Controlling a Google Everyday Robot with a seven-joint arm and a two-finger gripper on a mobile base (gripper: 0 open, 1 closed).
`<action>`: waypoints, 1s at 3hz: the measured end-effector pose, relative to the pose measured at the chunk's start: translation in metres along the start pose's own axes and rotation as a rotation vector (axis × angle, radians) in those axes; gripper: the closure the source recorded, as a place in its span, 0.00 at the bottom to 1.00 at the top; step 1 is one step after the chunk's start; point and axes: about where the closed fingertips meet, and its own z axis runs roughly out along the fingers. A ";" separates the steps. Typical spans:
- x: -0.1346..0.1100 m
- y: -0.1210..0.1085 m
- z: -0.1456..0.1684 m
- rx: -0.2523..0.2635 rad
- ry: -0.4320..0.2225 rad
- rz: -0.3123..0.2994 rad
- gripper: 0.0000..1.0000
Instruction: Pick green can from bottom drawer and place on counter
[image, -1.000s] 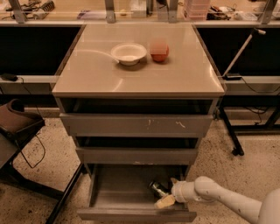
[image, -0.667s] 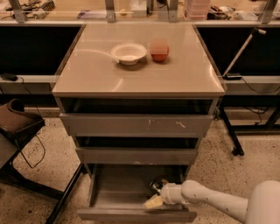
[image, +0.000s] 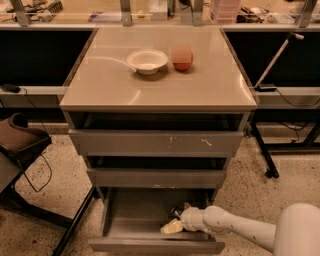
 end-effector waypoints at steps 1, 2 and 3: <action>-0.002 -0.001 0.034 0.042 0.026 0.055 0.00; -0.010 -0.001 0.041 0.057 0.018 0.044 0.00; -0.003 -0.002 0.051 0.062 0.034 0.040 0.00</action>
Offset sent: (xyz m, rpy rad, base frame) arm 0.0116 0.0182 -0.0198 -0.0180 0.0341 -0.0524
